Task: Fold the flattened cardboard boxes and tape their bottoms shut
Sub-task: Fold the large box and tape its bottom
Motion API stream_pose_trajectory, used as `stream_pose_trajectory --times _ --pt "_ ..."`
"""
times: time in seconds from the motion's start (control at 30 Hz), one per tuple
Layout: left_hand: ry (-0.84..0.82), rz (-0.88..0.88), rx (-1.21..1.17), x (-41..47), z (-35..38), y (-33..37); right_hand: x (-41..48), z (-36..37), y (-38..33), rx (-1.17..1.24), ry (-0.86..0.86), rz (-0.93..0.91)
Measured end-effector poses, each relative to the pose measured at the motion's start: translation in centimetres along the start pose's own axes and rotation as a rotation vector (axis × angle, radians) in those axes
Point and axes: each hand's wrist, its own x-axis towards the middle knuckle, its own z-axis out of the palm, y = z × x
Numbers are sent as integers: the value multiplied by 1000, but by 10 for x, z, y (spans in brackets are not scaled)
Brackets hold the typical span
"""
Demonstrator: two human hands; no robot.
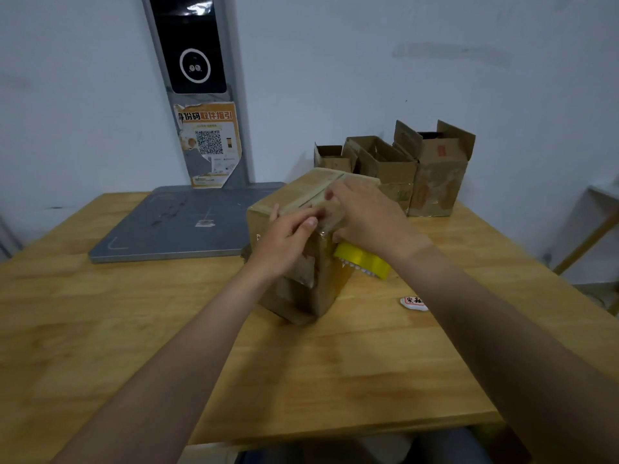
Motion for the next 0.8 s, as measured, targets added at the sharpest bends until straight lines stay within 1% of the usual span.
stream_pose_trajectory --times 0.03,0.07,0.1,0.13,0.17,0.2,0.23,0.27,0.3,0.33,0.4,0.43,0.47,0.53,0.6,0.67,0.7,0.8 --pt "54 -55 -130 -2 -4 1 4 -2 -1 6 -46 -42" --pt "160 -116 -207 -5 -9 -1 8 -3 -1 43 -103 -65" --pt "292 -194 -192 -11 -13 -5 10 -3 -1 94 -150 -80" --pt "415 -306 -97 -19 -15 -11 11 0 0 138 -176 -101" --pt "487 -453 32 -28 -17 -18 11 4 2 155 -177 -120" --pt "484 -629 133 -39 -18 -26 10 8 1 152 -159 -135" --pt "425 -821 162 -48 -18 -33 9 10 1 148 -133 -141" --pt "345 -993 119 -55 -16 -38 7 10 -1 149 -112 -140" --pt "280 -1106 18 -62 -15 -40 6 10 -2 153 -96 -142" --pt "248 -1149 -124 -66 -12 -42 5 10 -2 157 -89 -140" --pt "220 -1111 -379 -69 -2 -42 1 9 -3 163 -91 -118" --pt "201 -1075 -423 -68 3 -41 -1 9 -4 170 -86 -106" --pt "188 -1038 -416 -67 9 -39 -3 9 -5 177 -74 -95" --pt "191 -962 -315 -64 21 -32 -9 8 -6 178 -39 -65" --pt "229 -858 -99 -59 25 -23 -14 6 -6 152 -7 -47" --pt "298 -736 121 -52 18 -14 -20 -1 -4 140 42 -48" --pt "344 -663 195 -47 11 -9 -23 -7 -2 150 80 -54" --pt "463 -448 317 -26 -17 12 -27 -28 1 151 211 -107"
